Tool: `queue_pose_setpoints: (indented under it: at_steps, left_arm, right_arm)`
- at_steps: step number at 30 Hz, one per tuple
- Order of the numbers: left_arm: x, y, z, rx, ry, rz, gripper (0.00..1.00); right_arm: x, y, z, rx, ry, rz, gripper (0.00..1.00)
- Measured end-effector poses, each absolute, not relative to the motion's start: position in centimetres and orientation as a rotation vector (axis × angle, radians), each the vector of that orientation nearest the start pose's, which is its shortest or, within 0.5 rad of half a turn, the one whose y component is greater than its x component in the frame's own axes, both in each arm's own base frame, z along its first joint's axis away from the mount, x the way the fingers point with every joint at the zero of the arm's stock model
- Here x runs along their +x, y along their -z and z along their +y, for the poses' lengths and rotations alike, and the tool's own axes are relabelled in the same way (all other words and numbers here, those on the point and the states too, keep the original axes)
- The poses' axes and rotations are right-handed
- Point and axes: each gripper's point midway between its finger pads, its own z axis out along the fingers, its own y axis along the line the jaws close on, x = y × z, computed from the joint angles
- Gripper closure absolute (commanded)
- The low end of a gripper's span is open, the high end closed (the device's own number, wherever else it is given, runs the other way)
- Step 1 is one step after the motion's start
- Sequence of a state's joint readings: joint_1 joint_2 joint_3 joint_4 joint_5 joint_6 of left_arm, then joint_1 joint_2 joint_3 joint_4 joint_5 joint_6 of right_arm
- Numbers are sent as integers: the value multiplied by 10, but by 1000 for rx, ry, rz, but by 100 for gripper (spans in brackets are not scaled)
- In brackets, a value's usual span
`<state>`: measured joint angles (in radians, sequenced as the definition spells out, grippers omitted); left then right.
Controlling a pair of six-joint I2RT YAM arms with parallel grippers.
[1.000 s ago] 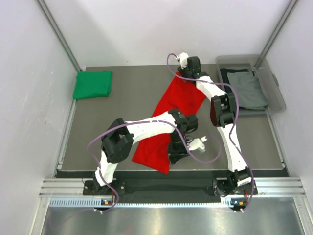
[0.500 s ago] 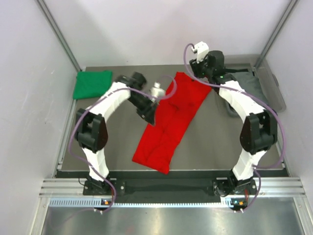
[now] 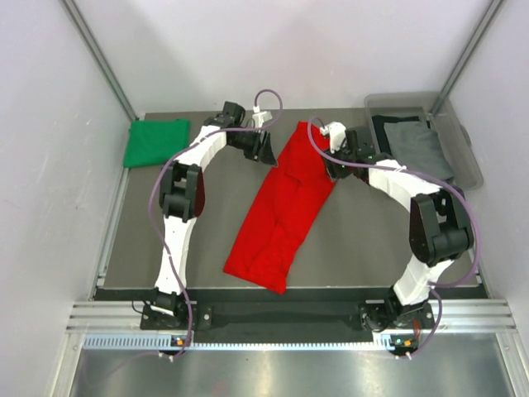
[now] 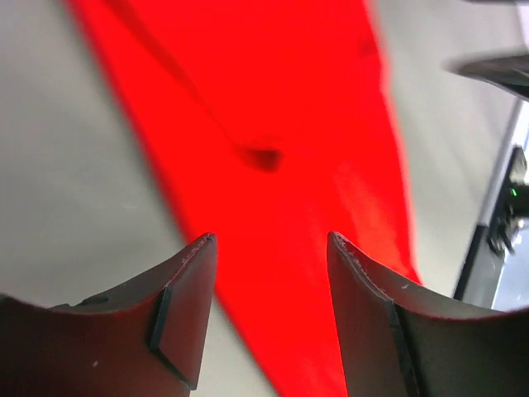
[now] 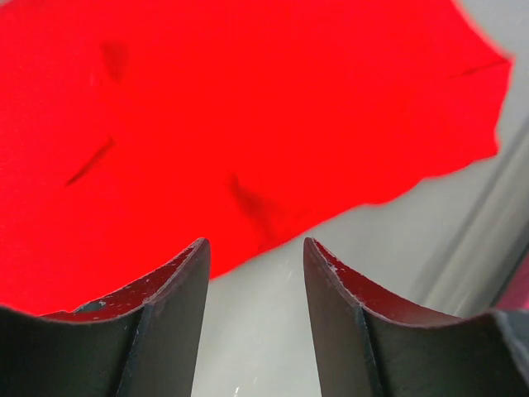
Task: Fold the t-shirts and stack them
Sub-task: Fold the tshirt
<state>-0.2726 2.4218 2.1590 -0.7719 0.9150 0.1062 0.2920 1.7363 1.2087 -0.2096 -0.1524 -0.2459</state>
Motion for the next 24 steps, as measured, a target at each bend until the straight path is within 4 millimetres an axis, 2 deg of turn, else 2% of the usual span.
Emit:
queue_pose_setpoints:
  at_steps: [4, 6, 10, 15, 18, 22, 24]
  left_arm:
    - [492, -52, -267, 674, 1256, 2392, 38]
    - [501, -51, -270, 650, 1307, 2367, 37]
    - [527, -56, -271, 661, 1244, 2295, 37]
    - [533, -47, -282, 682, 1287, 2252, 44]
    - [537, -45, -290, 706, 1293, 2220, 52]
    - [541, -41, -300, 730, 1276, 2187, 68]
    - [544, -39, -303, 725, 1273, 2179, 91]
  right_arm:
    - [425, -103, 145, -686, -218, 2220, 51]
    - [421, -109, 142, -680, -223, 2210, 51]
    - [414, -123, 138, -670, -226, 2180, 51]
    - [404, -116, 135, -672, -231, 2192, 51]
    - [399, -107, 132, -671, -231, 2218, 51]
    - [401, -108, 128, -659, -226, 2217, 51]
    - [401, -107, 125, -652, -222, 2222, 51]
